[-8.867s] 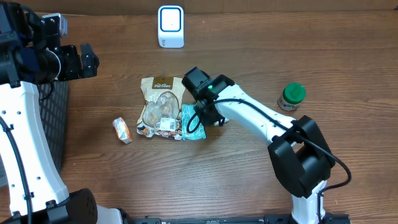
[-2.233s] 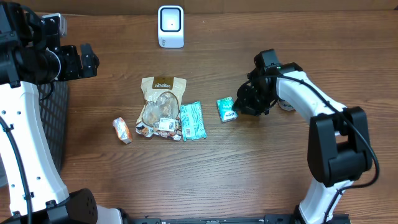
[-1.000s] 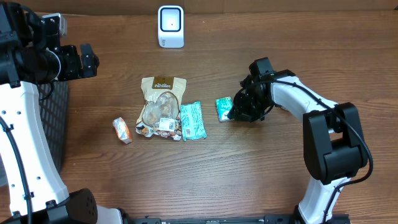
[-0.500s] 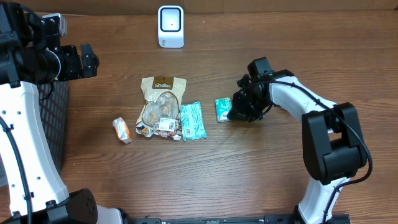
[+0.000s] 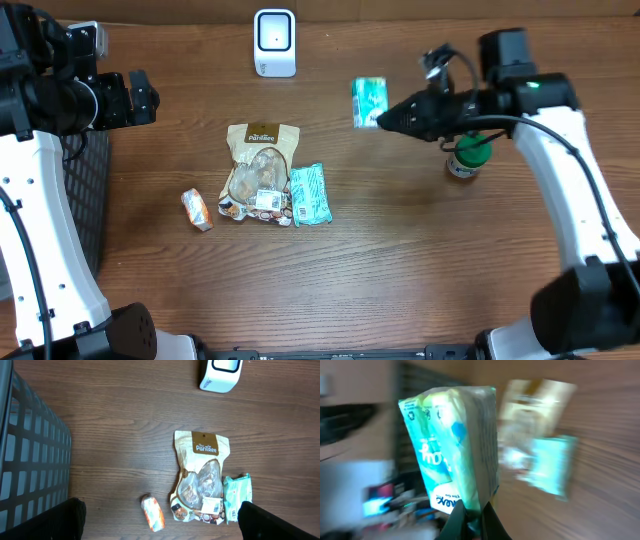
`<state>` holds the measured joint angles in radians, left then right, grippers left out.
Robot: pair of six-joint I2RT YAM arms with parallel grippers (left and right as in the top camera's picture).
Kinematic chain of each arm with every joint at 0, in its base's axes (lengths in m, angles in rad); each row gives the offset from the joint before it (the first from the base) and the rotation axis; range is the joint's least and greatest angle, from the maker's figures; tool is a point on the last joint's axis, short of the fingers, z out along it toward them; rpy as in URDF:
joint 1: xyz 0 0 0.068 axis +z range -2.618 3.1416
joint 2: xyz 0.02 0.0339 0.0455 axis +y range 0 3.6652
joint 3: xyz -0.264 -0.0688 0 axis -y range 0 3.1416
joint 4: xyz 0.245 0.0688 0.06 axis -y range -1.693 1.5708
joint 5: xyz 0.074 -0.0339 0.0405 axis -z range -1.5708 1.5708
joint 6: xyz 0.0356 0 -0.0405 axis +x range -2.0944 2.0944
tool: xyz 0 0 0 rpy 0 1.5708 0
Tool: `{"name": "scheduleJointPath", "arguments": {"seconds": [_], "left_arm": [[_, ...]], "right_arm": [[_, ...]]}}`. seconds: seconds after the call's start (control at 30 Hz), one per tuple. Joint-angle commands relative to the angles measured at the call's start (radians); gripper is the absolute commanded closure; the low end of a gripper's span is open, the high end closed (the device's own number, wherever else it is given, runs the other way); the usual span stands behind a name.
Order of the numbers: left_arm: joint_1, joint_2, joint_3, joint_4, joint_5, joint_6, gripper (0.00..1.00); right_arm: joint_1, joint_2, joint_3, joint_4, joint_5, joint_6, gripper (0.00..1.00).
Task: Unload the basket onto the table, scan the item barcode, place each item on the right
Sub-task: 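Lift the tissue pack and carry it toward the scanner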
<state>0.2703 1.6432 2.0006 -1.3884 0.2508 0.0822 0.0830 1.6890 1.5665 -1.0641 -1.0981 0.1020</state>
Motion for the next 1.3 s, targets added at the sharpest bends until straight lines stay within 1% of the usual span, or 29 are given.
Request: {"name": "scheduleJointPath", "arguments": {"seconds": [0.0, 0.03, 0.07, 0.13, 0.47, 0.57, 0.67, 0.77, 0.93, 1.0, 1.07, 1.2, 1.27], "left_arm": [[-0.002, 0.004, 0.012, 0.001, 0.008, 0.019, 0.01], [-0.002, 0.004, 0.012, 0.001, 0.008, 0.019, 0.0], [-0.002, 0.004, 0.012, 0.001, 0.008, 0.019, 0.0], [-0.002, 0.004, 0.012, 0.001, 0.008, 0.019, 0.01], [-0.002, 0.004, 0.012, 0.001, 0.008, 0.019, 0.0], [-0.002, 0.004, 0.012, 0.001, 0.008, 0.019, 0.01], [-0.002, 0.004, 0.012, 0.001, 0.008, 0.019, 0.0], [-0.002, 0.004, 0.012, 0.001, 0.008, 0.019, 0.0], [-0.002, 0.004, 0.012, 0.001, 0.008, 0.019, 0.01], [-0.002, 0.004, 0.012, 0.001, 0.008, 0.019, 0.01], [-0.002, 0.004, 0.012, 0.001, 0.008, 0.019, 0.0], [-0.002, 0.004, 0.012, 0.001, 0.008, 0.019, 0.0], [-0.002, 0.004, 0.012, 0.001, 0.008, 0.019, 0.0]], "right_arm": [[-0.034, -0.005, 0.006, 0.007, -0.416, -0.051, 0.96], [-0.045, -0.005, 0.006, 0.011, -0.473, -0.05, 0.96], [-0.061, -0.005, 0.006, 0.017, -0.472, -0.001, 0.96], [-0.085, -0.005, 0.006, 0.012, -0.472, 0.01, 0.96], [-0.146, -0.005, 0.006, 0.006, -0.472, -0.004, 0.96], [-0.153, -0.005, 0.006, 0.001, -0.47, -0.029, 0.96], [-0.156, -0.005, 0.006, -0.01, -0.419, -0.029, 0.96], [-0.156, -0.005, 0.006, -0.045, -0.303, -0.054, 0.96], [-0.154, -0.005, 0.006, -0.096, -0.017, -0.05, 0.96], [-0.149, -0.005, 0.006, -0.096, 0.076, -0.02, 0.96], [-0.13, -0.005, 0.027, -0.087, 0.218, 0.034, 0.96], [-0.03, 0.006, 0.143, -0.063, 0.505, 0.126, 0.96], [0.055, 0.043, 0.271, -0.075, 0.7, 0.159, 0.96]]}}
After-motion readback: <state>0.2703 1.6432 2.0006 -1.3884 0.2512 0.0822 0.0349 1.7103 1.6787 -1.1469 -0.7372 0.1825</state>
